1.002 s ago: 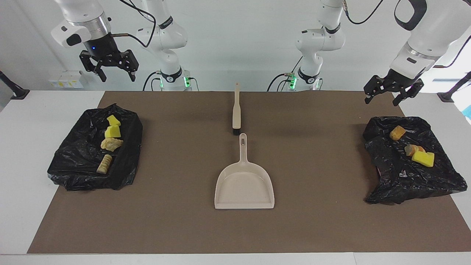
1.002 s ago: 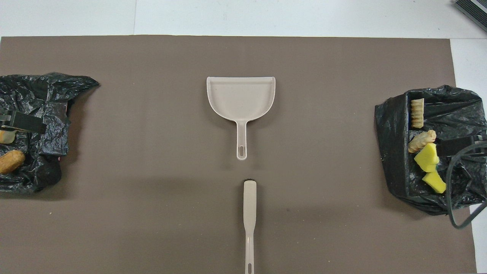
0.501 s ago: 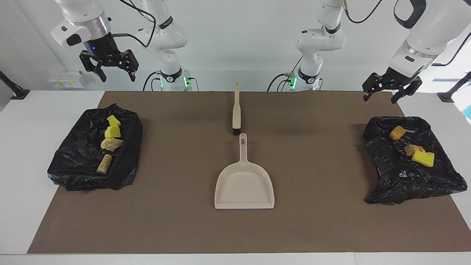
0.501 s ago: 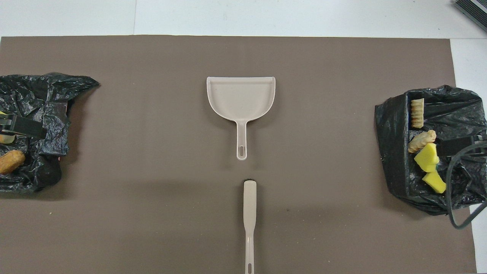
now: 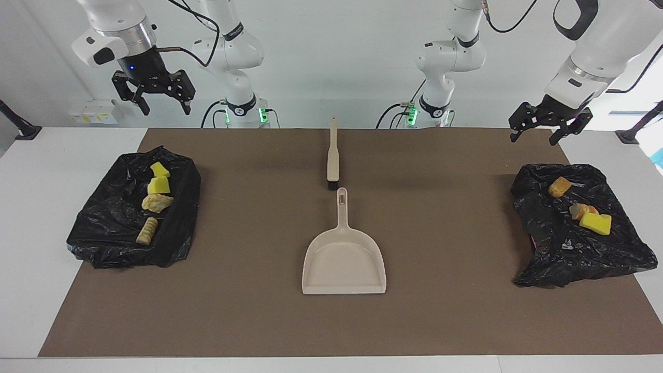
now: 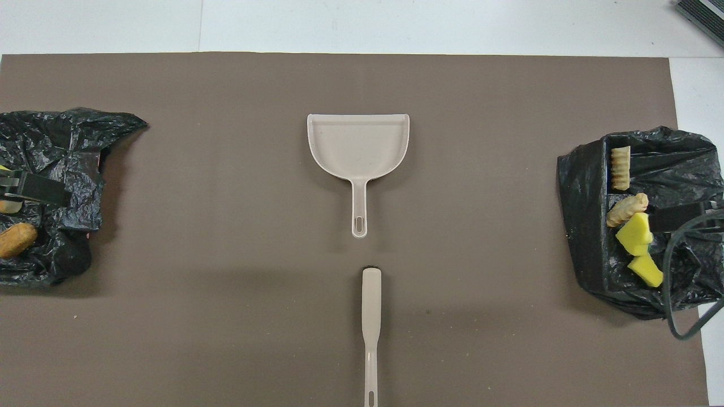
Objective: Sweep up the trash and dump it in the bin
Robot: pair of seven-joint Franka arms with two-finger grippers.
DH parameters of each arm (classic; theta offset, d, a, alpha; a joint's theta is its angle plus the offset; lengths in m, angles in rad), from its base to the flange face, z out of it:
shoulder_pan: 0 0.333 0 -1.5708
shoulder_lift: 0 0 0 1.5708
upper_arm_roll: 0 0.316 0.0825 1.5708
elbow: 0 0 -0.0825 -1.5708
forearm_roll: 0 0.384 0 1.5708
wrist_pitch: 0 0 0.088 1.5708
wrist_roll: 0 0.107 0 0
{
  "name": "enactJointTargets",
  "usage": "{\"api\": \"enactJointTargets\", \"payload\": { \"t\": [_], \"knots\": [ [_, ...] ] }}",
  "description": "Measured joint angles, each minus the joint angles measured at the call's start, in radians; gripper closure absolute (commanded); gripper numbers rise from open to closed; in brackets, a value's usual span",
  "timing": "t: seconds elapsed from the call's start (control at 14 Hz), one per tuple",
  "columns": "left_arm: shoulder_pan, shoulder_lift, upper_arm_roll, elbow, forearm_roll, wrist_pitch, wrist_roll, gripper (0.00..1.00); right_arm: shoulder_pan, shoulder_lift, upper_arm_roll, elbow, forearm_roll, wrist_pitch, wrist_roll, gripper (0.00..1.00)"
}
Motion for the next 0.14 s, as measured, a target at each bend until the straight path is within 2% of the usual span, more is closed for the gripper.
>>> {"api": "enactJointTargets", "payload": {
  "t": [0.14],
  "knots": [
    [0.000,0.000,0.000,0.000,0.000,0.000,0.000,0.00,0.000,0.000,0.000,0.000,0.000,0.000,0.000,0.00]
  ]
}}
